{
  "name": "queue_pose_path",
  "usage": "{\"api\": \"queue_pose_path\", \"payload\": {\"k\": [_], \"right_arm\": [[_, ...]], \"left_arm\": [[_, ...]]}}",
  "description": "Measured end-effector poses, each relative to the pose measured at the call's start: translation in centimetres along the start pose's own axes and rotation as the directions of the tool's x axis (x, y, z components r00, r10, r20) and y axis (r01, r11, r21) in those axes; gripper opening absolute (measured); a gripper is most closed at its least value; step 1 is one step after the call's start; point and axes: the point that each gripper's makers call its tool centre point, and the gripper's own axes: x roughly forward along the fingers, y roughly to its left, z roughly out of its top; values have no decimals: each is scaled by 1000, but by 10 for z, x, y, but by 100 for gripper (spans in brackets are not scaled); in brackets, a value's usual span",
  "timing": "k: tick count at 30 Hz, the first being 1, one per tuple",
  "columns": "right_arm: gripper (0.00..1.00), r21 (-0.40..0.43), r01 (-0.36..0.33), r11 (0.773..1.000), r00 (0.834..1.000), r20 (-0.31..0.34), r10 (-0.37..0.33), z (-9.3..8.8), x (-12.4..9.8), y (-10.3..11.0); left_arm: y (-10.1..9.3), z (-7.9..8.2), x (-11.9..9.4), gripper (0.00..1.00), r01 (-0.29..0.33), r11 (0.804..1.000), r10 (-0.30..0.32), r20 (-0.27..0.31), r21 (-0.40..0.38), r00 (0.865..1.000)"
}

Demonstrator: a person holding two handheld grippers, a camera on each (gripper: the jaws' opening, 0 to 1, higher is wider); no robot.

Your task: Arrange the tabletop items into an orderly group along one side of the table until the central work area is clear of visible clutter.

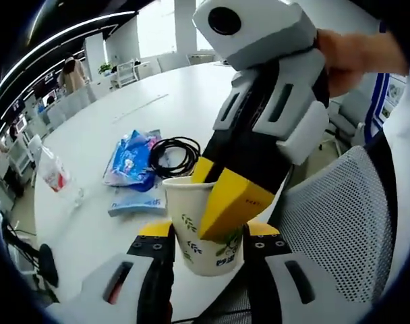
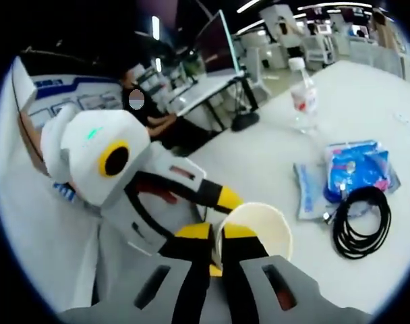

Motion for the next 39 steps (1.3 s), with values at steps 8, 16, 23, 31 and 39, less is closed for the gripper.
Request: {"api": "queue_pose_path", "payload": {"k": [8,16,23,31,39], "right_arm": [[0,34,58,998,998,32,-59,-1,-7,-12],[0,90,123,988,991,43,-127,-11,-17,-27],[0,130,168,977,984,43,-175,-20,-25,-39],[0,158,200,967,976,51,-210,-24,-35,-51],[0,169,216,961,973,48,-227,-23,-39,-59]], "left_arm": [[8,-7,-2,36,-26,998,26,-3,-50,1000],[15,-20,-4,37,-54,984,54,-2,-168,999],[28,-27,-8,36,-87,959,92,8,-269,996],[55,-37,-15,36,-163,900,185,18,-404,982],[68,-51,-23,36,-191,848,228,14,-494,974]]}}
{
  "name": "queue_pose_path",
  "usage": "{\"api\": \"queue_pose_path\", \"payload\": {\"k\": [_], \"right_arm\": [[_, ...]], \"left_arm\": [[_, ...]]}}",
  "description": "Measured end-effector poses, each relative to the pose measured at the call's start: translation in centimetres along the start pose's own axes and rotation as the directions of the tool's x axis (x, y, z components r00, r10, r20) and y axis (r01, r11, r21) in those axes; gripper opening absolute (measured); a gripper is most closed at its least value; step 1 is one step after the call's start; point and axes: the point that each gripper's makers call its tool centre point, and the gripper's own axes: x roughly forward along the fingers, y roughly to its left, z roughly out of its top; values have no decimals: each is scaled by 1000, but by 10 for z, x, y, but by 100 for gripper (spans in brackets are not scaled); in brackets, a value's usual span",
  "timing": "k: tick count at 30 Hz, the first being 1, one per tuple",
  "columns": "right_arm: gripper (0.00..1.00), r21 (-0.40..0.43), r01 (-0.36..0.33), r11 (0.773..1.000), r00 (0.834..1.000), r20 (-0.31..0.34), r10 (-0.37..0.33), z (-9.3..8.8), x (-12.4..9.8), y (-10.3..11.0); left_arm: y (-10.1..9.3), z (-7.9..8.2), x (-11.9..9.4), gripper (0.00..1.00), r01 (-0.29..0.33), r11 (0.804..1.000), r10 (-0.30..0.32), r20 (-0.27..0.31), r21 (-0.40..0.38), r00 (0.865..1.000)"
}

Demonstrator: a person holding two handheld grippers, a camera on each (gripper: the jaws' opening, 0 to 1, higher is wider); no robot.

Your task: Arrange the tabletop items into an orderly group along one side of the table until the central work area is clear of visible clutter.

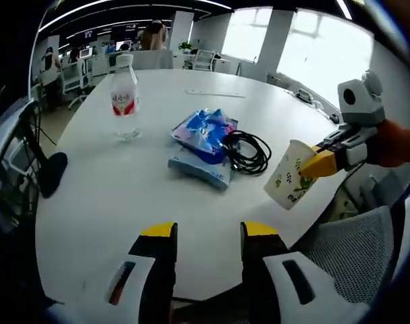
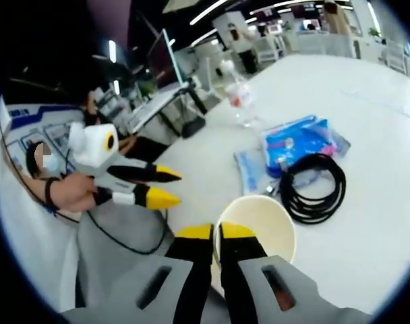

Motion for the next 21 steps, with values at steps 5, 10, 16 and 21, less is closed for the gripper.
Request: {"api": "queue_pose_path", "payload": {"k": [5,10,16,21], "right_arm": [[0,-18,-5,1000,1000,-2,5,9,5,-1],[0,-52,-20,998,1000,-8,19,21,12,-1],[0,-111,-46,993,999,-16,45,43,23,2],[0,-182,-82,980,996,-55,73,55,35,6]], "left_arm": [[5,-3,-4,36,-15,999,15,8,-45,1000],[8,-3,-7,36,-37,998,38,18,-52,999],[9,-2,-7,35,-38,996,40,27,-78,999],[10,0,-7,35,-40,995,43,33,-88,999]]}}
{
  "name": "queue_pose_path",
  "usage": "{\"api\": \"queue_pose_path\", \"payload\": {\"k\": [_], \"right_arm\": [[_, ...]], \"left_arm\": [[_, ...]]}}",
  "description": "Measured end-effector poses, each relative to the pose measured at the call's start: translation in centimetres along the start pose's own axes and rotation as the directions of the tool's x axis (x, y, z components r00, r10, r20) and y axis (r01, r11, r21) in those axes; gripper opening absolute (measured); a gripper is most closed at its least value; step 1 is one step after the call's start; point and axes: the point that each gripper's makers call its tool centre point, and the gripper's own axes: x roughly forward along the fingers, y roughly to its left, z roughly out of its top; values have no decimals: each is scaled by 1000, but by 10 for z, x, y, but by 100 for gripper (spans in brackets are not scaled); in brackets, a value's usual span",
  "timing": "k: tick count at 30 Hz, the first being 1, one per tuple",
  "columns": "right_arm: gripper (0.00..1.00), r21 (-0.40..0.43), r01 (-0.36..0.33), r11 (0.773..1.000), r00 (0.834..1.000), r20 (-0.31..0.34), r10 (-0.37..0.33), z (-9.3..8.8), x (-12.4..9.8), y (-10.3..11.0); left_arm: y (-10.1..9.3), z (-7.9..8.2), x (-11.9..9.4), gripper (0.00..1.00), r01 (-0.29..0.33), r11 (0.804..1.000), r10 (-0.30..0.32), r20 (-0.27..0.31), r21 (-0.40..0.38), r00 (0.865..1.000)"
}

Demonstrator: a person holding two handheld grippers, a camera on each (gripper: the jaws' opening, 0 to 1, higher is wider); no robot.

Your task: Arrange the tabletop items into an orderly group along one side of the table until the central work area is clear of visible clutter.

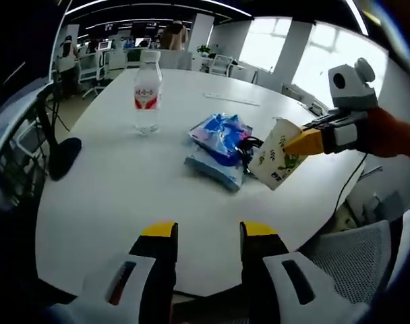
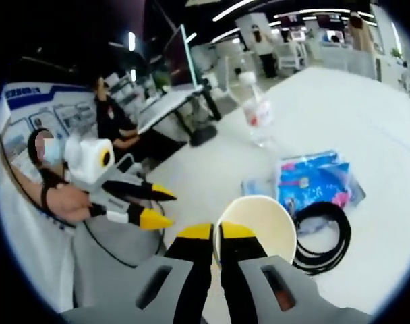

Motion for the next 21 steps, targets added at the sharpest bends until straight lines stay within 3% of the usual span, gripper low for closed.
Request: {"api": "queue_pose_path", "payload": {"k": [7,21], "right_arm": [[0,-69,-37,997,999,-17,36,23,15,3],[0,-103,-62,993,998,-11,61,53,46,-2]], "left_arm": [[1,4,-1,35,-6,1000,7,16,-13,1000],[8,8,-3,34,-17,998,18,30,-52,999]]}}
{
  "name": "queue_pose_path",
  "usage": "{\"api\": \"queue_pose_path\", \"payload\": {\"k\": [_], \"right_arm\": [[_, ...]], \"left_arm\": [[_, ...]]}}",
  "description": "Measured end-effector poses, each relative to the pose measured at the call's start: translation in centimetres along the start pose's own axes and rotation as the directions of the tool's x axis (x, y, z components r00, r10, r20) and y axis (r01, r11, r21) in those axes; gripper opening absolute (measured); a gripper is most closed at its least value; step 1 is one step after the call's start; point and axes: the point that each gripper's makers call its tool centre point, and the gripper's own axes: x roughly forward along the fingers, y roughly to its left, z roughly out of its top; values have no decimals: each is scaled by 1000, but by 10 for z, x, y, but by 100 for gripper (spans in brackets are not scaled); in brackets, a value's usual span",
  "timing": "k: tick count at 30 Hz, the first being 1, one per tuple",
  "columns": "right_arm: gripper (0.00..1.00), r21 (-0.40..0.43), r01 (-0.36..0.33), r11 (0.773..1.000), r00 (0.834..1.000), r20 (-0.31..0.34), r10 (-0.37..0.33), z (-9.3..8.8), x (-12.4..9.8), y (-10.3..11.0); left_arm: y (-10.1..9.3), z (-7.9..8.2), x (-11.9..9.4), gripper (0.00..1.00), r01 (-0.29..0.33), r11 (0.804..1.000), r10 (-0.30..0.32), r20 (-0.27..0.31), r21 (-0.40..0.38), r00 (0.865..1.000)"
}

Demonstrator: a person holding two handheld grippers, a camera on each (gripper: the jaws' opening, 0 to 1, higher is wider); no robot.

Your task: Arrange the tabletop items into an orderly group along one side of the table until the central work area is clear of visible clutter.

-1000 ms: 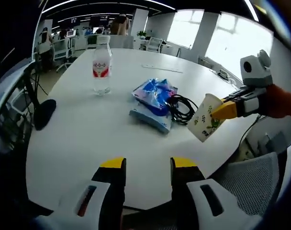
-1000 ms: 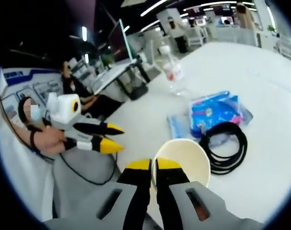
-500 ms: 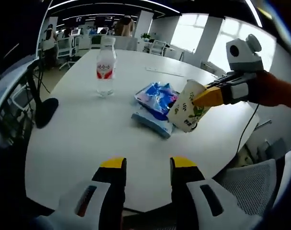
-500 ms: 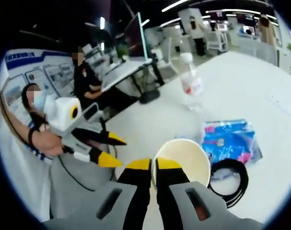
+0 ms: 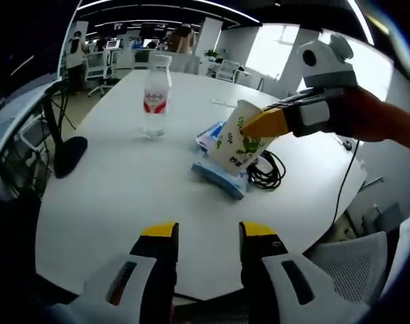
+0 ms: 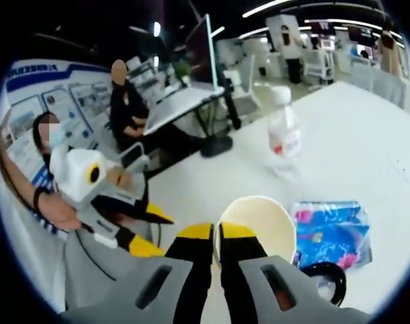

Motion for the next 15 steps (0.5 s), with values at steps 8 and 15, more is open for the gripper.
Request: {"api": "queue_pose_path", "payload": {"k": [8,15], "right_arm": [[0,-59,28,998,1000,10,-27,31,23,-23],[0,-117,66,991,997,-25,-69,44,38,-54]], "left_arm": [[-2,-3,-2,34,9,1000,-9,1,-20,1000],[2,-5,-6,34,8,999,-8,4,-32,1000]]}}
